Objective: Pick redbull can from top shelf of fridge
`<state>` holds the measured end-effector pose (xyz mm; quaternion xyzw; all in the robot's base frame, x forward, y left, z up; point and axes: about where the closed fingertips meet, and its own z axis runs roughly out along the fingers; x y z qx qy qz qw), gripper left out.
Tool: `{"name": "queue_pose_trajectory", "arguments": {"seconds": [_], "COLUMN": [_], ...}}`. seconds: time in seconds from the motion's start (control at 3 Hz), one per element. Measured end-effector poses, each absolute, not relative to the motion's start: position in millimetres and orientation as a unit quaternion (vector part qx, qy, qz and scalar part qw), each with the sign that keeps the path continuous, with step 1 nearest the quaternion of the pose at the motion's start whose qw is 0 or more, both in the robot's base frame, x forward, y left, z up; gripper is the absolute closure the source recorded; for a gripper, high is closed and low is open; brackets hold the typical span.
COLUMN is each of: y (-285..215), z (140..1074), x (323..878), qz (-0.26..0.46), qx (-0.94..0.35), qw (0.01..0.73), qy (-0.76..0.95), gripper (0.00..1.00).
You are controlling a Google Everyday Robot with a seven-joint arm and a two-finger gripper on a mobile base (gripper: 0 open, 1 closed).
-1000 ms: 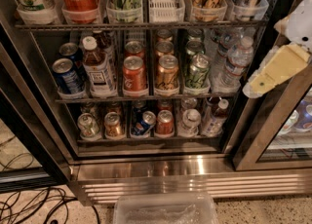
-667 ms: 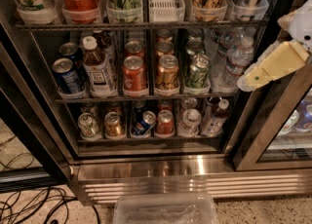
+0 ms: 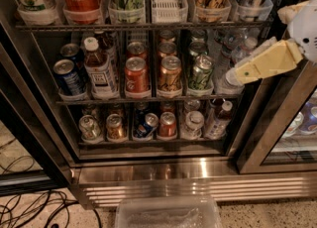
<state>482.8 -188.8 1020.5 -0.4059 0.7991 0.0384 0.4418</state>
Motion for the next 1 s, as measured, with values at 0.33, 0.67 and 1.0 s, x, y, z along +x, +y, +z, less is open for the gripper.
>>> {"name": "queue_pose_trajectory", "arguments": {"seconds": [0.33, 0.67, 1.0], "y": [-183, -175, -173], "z": [1028, 1043, 1045], "x": [486, 501, 499], "qz": [0.047, 0.076, 0.078], "qx": [-0.378, -0.376, -0.379], "qw": [0.478, 0.501, 0.499], "qy": [0.791, 0.776, 0.775], "gripper": [0.00, 0.00, 0.00]}}
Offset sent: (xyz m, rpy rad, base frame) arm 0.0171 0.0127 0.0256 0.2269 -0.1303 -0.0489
